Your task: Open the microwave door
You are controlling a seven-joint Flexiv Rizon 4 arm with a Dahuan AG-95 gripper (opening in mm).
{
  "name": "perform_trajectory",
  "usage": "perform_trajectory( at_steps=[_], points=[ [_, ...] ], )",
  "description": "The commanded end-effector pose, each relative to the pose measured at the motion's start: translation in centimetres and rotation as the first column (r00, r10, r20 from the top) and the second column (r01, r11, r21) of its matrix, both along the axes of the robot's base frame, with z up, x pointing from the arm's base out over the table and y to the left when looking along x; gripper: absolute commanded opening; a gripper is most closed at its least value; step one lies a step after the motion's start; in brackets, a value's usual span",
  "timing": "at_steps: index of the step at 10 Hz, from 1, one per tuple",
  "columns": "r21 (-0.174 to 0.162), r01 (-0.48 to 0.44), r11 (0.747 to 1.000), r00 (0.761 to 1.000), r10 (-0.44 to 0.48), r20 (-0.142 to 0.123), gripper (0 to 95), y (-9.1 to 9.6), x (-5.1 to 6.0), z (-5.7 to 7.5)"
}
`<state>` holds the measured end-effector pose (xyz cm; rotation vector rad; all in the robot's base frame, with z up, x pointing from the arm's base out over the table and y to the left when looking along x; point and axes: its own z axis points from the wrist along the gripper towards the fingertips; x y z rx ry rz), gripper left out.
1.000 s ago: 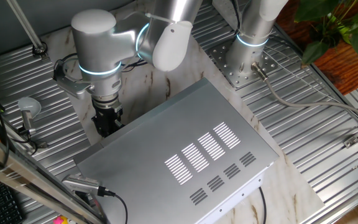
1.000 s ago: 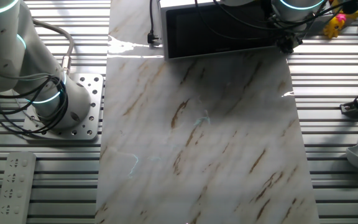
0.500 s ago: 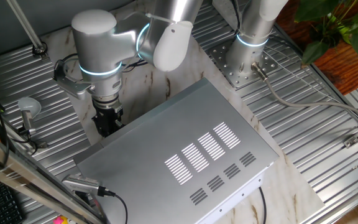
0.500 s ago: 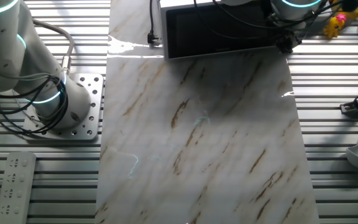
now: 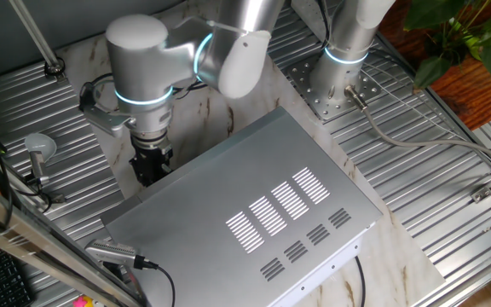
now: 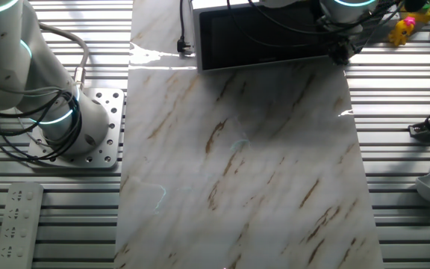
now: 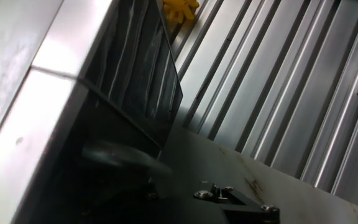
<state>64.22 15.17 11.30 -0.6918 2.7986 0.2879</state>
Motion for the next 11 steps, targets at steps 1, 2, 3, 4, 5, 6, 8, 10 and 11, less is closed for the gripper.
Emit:
perform_trajectory(
  at_steps=[1, 2, 3, 4, 5, 6, 8, 10, 11],
  points=[
    [0.004, 0.002, 1.0, 1.0, -0.002, 0.002, 38.0, 0.01, 0.03, 0.02],
    [0.025, -0.005, 1.0, 1.0, 0.005, 0.001, 38.0, 0.09, 0.18, 0.07],
    [0.053, -0.009, 0.999, 1.0, 0.009, -0.002, 38.0, 0.23, 0.32, 0.0],
    [0.061, -0.009, 0.998, 1.0, 0.01, -0.004, 38.0, 0.43, 0.46, -0.06],
    [0.073, -0.008, 0.997, 1.0, 0.009, -0.008, 38.0, 0.67, 0.61, -0.1],
    [0.075, -0.008, 0.997, 1.0, 0.009, -0.009, 38.0, 0.94, 0.75, -0.04],
    [0.064, -0.017, 0.998, 1.0, 0.018, -0.012, 38.0, 0.85, 0.42, 0.13],
    [0.044, -0.03, 0.999, 1.0, 0.03, 0.001, 38.0, 0.84, 0.42, 0.1],
    [0.04, -0.03, 0.999, 1.0, 0.031, -0.001, 38.0, 0.85, 0.48, 0.15]
  ],
)
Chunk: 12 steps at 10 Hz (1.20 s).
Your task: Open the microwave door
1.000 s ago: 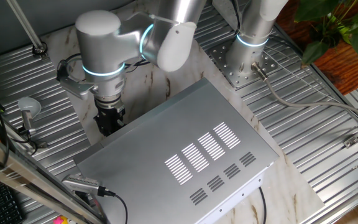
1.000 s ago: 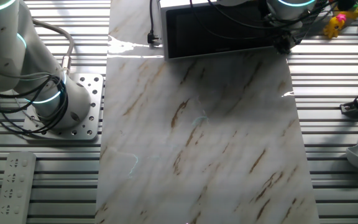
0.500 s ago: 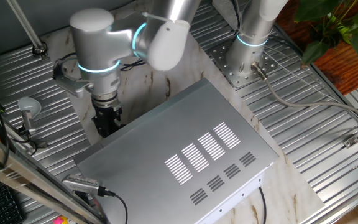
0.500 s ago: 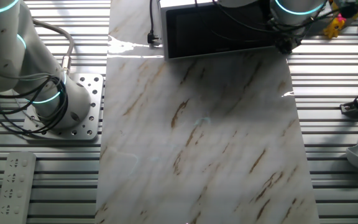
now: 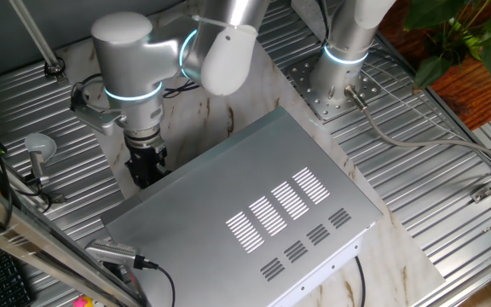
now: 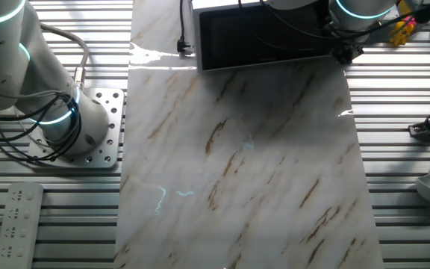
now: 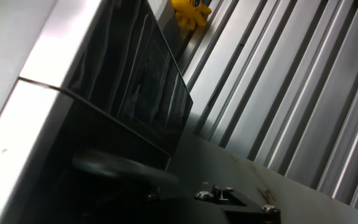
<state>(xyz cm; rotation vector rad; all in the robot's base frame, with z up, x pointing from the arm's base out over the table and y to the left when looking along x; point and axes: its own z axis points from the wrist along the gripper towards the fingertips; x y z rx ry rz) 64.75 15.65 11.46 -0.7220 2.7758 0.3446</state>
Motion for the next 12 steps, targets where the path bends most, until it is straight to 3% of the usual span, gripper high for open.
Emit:
perform_trajectory(
  at_steps=[1, 3, 8, 12],
  points=[
    [-0.01, -0.004, 1.0, 1.0, 0.003, -0.006, 38.0, 0.35, 0.04, 0.1],
    [-0.019, -0.007, 1.0, 1.0, 0.007, -0.005, 38.0, -0.11, -0.2, 0.06],
    [0.017, -0.006, 1.0, 1.0, 0.007, -0.018, 38.0, -0.42, -0.31, -0.08],
    [0.021, -0.015, 1.0, 1.0, 0.016, -0.024, 38.0, -0.42, -0.3, -0.08]
  ],
)
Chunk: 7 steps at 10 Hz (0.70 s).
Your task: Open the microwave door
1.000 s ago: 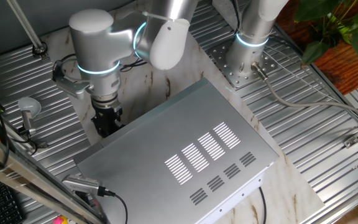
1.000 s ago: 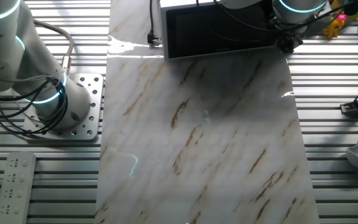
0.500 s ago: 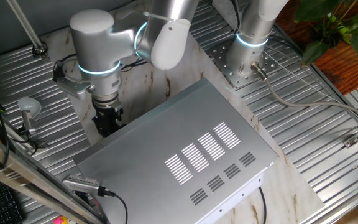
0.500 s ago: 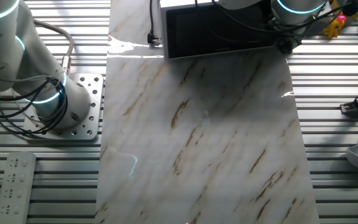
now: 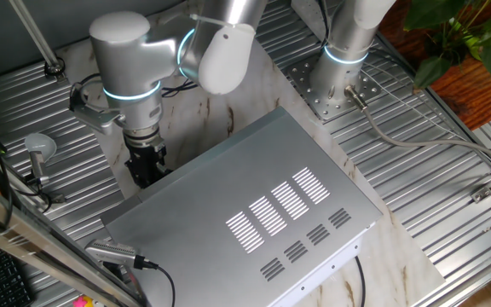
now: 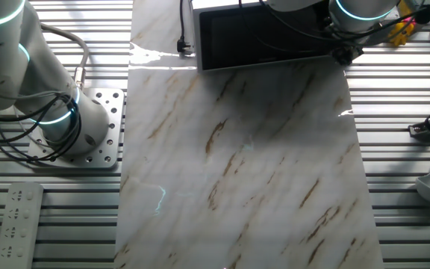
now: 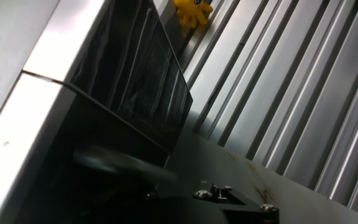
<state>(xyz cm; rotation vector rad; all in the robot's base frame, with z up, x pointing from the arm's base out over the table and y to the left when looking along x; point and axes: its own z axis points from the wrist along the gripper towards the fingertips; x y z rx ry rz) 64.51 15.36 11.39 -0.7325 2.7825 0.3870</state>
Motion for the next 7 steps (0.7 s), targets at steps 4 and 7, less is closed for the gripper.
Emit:
perform_trajectory(
  at_steps=[4, 7],
  points=[
    [-0.02, 0.021, 1.0, 1.0, -0.021, -0.015, 38.0, 0.63, 0.55, -0.4],
    [-0.053, 0.021, 0.998, 0.999, -0.022, -0.028, 38.0, 0.68, 0.38, -0.22]
  ],
)
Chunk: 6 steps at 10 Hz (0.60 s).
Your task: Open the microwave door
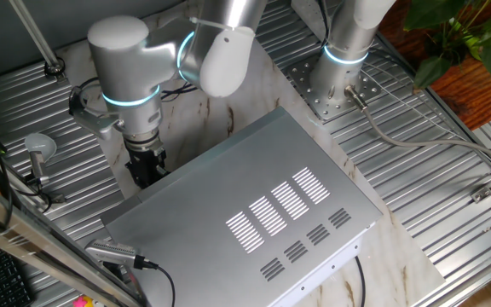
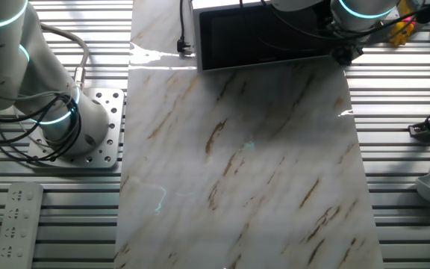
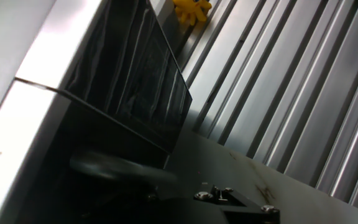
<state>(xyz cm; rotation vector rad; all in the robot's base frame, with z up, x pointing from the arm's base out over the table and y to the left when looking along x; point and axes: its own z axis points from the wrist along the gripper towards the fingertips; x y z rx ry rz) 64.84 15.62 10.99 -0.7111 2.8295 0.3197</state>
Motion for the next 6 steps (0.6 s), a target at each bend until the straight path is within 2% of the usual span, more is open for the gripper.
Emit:
perform_trajectory(
  at_steps=[1, 6],
  points=[
    [0.006, -0.002, 1.0, 1.0, 0.002, -0.004, 38.0, 0.46, 0.08, 0.16],
    [0.013, -0.018, 1.0, 1.0, 0.018, 0.003, 38.0, 0.62, 0.16, 0.0]
  ],
)
